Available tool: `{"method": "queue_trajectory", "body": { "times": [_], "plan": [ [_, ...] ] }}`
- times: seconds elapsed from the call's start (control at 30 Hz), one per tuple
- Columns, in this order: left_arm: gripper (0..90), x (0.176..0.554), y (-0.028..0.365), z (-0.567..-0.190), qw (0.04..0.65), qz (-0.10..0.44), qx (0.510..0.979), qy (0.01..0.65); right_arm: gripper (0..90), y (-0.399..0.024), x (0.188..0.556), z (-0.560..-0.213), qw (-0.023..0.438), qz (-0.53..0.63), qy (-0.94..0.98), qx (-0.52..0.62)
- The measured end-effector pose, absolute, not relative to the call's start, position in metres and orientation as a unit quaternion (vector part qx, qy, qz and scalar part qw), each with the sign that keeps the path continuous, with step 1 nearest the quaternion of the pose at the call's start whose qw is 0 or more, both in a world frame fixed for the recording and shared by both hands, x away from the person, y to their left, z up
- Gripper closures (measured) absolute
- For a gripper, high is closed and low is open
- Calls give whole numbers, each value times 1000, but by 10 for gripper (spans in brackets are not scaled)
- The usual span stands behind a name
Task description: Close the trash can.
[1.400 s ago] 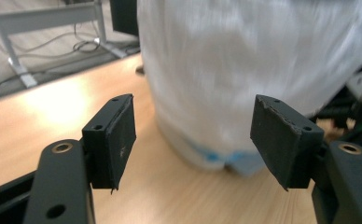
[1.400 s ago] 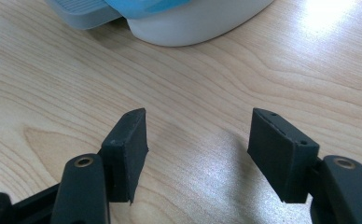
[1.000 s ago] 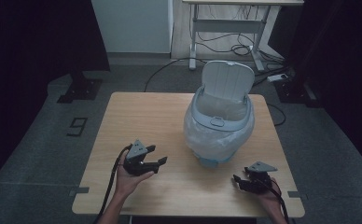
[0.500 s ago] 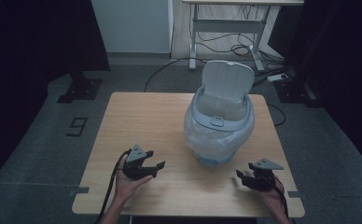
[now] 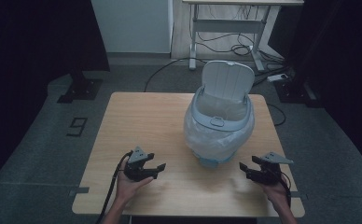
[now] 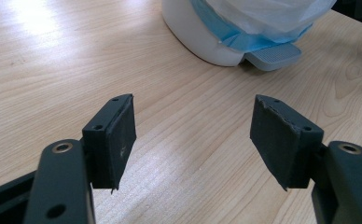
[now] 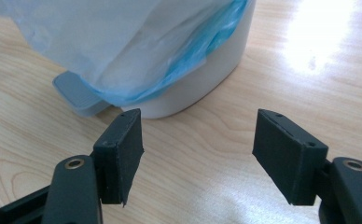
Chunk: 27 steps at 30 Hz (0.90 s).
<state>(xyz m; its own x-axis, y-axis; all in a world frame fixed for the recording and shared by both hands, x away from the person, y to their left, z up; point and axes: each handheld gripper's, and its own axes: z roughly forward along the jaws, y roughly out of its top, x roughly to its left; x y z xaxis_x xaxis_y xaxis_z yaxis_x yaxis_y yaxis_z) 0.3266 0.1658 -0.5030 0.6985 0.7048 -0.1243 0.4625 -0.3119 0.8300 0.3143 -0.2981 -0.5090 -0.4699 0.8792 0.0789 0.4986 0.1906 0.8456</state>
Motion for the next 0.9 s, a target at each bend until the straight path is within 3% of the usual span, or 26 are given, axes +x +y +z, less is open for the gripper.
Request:
{"method": "queue_trajectory", "body": {
  "times": [0.9],
  "plan": [
    [317, 328, 164, -508, 454, 122, 803, 367, 331, -310, 330, -431, 245, 479, 715, 447]
  ]
}}
